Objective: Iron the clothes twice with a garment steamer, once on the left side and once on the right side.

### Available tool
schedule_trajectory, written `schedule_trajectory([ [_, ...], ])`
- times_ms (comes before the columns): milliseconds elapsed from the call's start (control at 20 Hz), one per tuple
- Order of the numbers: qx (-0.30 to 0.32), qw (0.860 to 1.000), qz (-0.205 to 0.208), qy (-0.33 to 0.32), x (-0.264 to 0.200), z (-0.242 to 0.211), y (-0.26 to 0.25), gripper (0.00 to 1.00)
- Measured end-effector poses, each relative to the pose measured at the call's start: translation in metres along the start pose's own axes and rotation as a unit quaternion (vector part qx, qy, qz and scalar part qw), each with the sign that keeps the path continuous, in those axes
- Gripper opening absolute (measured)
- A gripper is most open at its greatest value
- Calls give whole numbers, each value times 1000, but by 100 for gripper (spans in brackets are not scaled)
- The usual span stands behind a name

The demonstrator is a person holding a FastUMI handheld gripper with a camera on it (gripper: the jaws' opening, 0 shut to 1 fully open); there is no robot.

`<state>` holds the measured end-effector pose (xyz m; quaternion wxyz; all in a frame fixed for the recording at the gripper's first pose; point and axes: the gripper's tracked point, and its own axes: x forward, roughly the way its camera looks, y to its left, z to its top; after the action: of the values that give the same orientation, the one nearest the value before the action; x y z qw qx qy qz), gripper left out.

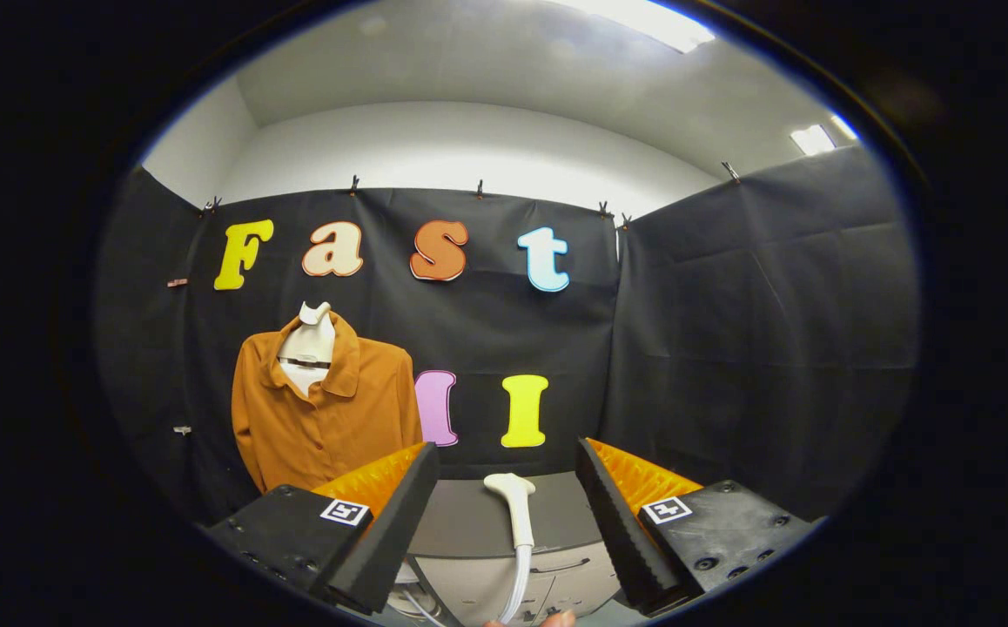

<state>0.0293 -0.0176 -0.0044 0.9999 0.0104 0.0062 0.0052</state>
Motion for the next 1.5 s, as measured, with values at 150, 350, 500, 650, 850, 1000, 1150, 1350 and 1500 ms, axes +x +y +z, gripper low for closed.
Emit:
schedule_trajectory([
  [150,3,1000,3,0,6,0,-1,98],
  [350,-2,1000,6,2,8,-1,-1,98],
  [500,4,1000,10,7,10,-5,1,98],
  [650,1,999,6,38,22,-21,-8,98],
  [850,18,991,23,134,55,-67,-10,98],
  [1000,19,975,32,218,79,-116,-14,98],
  [1150,24,960,30,278,106,-160,-19,98],
  [1350,27,932,29,360,133,-226,-23,99],
  [1500,20,915,21,402,152,-265,-27,99],
])
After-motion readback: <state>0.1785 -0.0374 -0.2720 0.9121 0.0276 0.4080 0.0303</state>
